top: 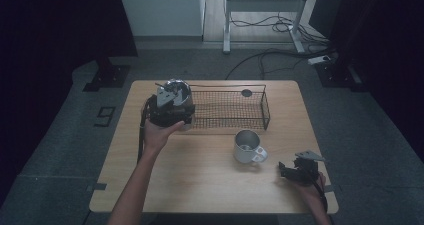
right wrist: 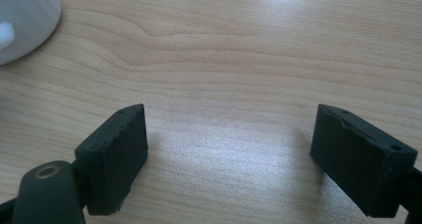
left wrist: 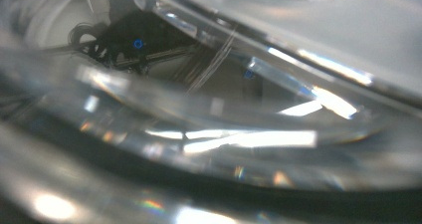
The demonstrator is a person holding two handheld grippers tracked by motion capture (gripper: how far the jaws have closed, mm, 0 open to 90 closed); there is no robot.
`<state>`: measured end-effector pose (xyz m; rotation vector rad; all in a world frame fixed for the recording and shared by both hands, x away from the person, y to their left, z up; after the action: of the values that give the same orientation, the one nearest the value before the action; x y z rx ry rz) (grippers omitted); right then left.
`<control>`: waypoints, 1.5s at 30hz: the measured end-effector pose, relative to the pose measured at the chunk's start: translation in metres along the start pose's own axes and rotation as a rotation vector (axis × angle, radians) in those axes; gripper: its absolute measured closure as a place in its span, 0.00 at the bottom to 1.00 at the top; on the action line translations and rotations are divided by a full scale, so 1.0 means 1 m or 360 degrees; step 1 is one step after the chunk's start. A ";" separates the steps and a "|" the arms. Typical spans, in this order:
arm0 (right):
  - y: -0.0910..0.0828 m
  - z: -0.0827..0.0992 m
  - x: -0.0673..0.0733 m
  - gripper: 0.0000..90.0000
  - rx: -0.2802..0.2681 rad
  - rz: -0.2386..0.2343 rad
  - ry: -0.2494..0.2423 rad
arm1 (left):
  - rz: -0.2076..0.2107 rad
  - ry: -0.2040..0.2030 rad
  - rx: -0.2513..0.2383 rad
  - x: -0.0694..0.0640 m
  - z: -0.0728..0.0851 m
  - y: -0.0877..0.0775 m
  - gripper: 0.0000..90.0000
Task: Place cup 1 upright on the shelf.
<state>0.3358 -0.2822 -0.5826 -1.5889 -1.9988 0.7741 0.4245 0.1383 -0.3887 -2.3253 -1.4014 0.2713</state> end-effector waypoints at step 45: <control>0.000 0.000 0.000 0.17 -0.0001 0.0005 0.0003 | -0.0018 -0.0011 0.0069 0.011 -0.017 0.059 0.04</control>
<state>0.3354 -0.2824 -0.5824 -1.5929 -1.9962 0.7730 0.4832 0.1199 -0.3987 -2.2826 -1.3977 0.3036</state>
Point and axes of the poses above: each handheld gripper's, and its own axes: y roughly forward along the jaws, z roughly out of its underside, x roughly to its left, the point moved 4 cm from there along y, roughly forward along the jaws, and after that the axes turned 1 degree about x, right-handed, at the moved point
